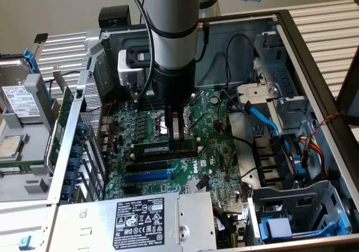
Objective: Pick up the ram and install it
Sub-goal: 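Insert the ram into the slot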
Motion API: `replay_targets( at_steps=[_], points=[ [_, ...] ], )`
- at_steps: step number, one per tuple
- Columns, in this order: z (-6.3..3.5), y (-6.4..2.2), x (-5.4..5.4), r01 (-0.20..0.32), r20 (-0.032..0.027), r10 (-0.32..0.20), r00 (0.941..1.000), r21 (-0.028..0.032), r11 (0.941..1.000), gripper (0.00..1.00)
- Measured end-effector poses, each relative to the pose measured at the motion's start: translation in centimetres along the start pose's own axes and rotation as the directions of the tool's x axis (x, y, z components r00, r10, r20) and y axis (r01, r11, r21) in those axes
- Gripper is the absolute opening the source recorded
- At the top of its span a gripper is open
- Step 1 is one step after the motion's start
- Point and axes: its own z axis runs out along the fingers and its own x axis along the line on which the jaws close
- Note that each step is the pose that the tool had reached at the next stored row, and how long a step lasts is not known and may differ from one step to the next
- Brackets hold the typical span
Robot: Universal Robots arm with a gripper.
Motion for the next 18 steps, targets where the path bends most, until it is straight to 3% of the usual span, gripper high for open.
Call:
replay_targets(
  at_steps=[18],
  points=[
    [0.1,0.0,0.0,-0.008,0.0007,0.008,1.0,0.001,1.0,0.13]
  ],
)
